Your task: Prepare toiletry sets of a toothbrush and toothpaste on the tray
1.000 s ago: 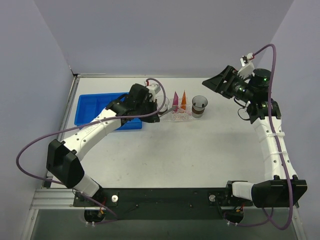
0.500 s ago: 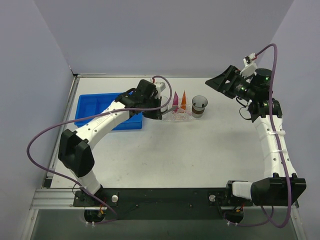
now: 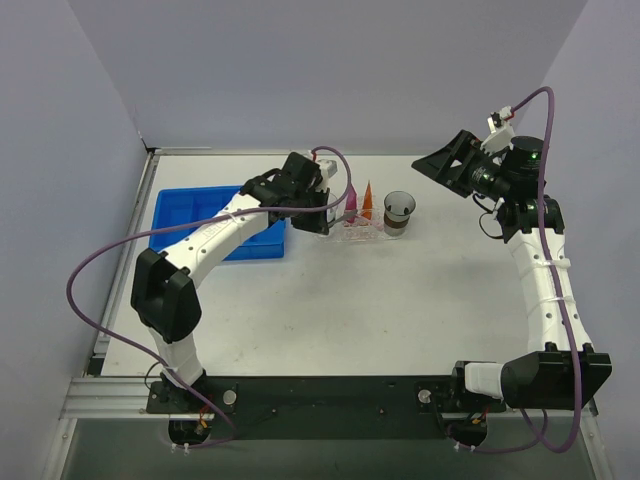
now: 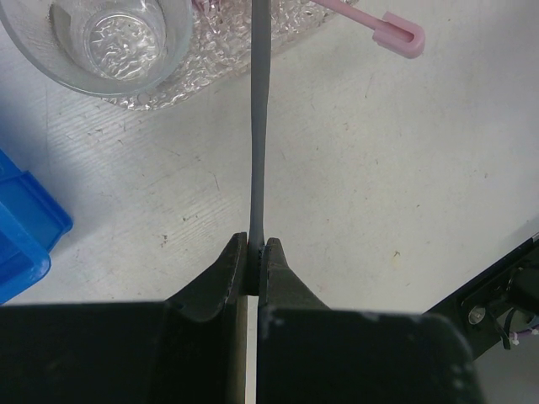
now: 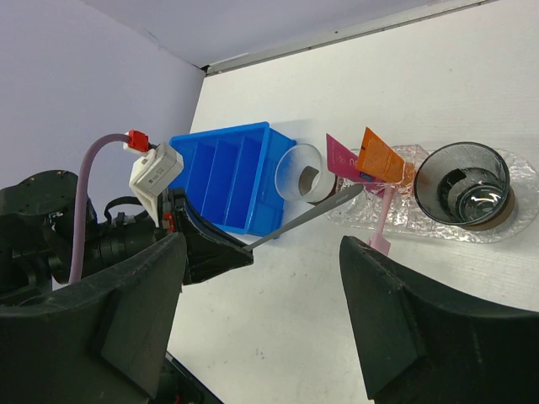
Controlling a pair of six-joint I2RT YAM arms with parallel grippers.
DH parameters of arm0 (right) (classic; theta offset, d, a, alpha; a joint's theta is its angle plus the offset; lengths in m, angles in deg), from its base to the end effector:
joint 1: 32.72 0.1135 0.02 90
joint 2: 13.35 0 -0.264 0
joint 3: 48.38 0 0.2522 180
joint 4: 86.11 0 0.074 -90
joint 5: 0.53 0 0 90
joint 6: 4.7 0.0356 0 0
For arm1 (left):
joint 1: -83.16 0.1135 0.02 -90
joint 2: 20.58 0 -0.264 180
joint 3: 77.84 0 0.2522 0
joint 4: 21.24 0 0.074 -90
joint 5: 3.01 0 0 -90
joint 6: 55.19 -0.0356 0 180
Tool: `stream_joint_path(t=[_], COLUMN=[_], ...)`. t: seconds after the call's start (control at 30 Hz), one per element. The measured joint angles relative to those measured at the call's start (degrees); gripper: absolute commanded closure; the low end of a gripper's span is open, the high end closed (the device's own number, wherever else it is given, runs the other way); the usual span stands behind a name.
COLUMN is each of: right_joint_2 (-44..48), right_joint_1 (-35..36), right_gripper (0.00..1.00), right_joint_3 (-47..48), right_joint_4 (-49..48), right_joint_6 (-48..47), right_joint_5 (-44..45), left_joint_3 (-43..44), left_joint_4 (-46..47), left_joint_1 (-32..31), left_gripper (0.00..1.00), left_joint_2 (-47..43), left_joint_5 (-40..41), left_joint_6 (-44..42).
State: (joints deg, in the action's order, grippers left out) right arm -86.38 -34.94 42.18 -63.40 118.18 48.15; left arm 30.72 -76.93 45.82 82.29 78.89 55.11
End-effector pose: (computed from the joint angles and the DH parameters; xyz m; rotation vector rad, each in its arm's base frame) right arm 0.2845 0.0125 0.4329 -0.0441 1.7365 0.9939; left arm 0.3150 -0.2466 0.3122 0.4393 2.4924 -0.6009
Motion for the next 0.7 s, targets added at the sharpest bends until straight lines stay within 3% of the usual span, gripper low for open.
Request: stream_joint_path(t=[0.7], right_joint_2=[0.0], right_joint_1=[-0.4], right_gripper=[0.32], right_joint_3=[0.0], right_joint_4=[0.0], right_joint_6=[0.0], right_joint_5=[0.0], left_joint_3=[1.9], left_joint_4=[-3.9], left_joint_1=[-0.6], left_gripper=[1.0], left_joint_2=[1.2], left_joint_5=[0.9], left_joint_6=[-0.7])
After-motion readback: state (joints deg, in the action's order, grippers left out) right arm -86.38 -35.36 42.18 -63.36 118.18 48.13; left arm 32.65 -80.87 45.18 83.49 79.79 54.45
